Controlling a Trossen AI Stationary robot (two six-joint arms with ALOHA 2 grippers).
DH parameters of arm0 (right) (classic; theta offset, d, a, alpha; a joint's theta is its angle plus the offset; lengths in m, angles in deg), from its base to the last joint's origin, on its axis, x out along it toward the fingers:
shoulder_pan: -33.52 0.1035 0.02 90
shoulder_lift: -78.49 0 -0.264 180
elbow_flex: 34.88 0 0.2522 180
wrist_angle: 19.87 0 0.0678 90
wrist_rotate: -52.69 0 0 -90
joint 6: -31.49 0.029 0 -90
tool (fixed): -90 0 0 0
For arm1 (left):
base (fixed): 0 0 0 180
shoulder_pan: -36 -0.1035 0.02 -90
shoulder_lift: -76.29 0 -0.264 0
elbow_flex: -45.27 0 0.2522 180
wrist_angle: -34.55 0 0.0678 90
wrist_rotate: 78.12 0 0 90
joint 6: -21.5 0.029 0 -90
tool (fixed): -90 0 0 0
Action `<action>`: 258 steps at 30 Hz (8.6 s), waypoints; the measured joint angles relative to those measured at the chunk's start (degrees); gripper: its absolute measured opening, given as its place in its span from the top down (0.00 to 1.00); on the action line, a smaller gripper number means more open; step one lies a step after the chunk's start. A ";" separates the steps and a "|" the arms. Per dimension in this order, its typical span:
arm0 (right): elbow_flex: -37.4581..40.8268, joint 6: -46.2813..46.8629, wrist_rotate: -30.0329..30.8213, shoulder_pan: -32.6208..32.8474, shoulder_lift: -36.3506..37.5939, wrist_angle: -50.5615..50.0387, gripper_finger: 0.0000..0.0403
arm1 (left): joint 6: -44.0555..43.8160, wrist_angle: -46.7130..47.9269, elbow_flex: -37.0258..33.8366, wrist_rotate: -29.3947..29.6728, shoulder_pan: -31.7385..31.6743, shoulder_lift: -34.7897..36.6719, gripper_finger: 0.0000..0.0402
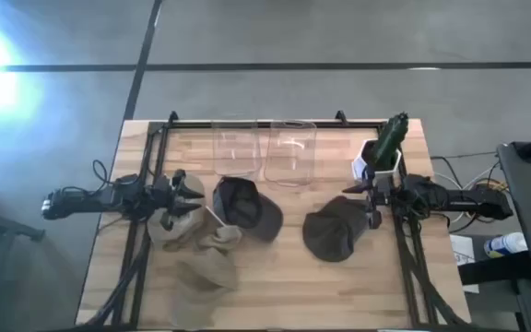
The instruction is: Pick & Place hat
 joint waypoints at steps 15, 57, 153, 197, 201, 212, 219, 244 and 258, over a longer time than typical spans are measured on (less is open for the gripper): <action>0.01 0.00 0.02 0.00 -0.01 0.00 0.67 | 0.00 0.00 0.00 0.00 0.00 0.00 0.65; -0.01 28.82 -0.33 0.02 -0.01 0.07 0.67 | 0.00 0.00 0.00 0.00 0.01 0.01 0.65; -39.70 111.04 24.77 30.51 -59.90 -41.92 0.96 | 0.00 0.00 0.00 -0.02 0.00 -0.04 0.65; -86.50 57.26 29.73 -9.60 -102.03 -57.44 0.81 | 0.00 0.00 0.00 0.00 0.01 -0.04 0.65; -87.41 53.30 32.14 -9.37 -99.08 -57.69 0.70 | 0.00 0.00 0.00 -0.01 0.02 -0.04 0.65; -87.87 22.28 20.92 5.45 -94.24 -47.63 0.59 | 0.00 0.00 0.00 0.00 0.02 -0.04 0.65; -87.50 17.98 20.79 16.10 -102.42 -44.96 0.60 | 0.00 0.07 0.00 -0.02 0.00 -0.04 0.65; -110.44 13.92 22.14 17.04 -130.89 -46.67 0.56 | 0.00 0.56 0.00 0.03 0.00 -0.33 0.65; -111.00 11.78 19.54 15.73 -128.69 -57.96 0.96 | 0.00 0.66 0.00 0.02 0.01 -0.44 0.65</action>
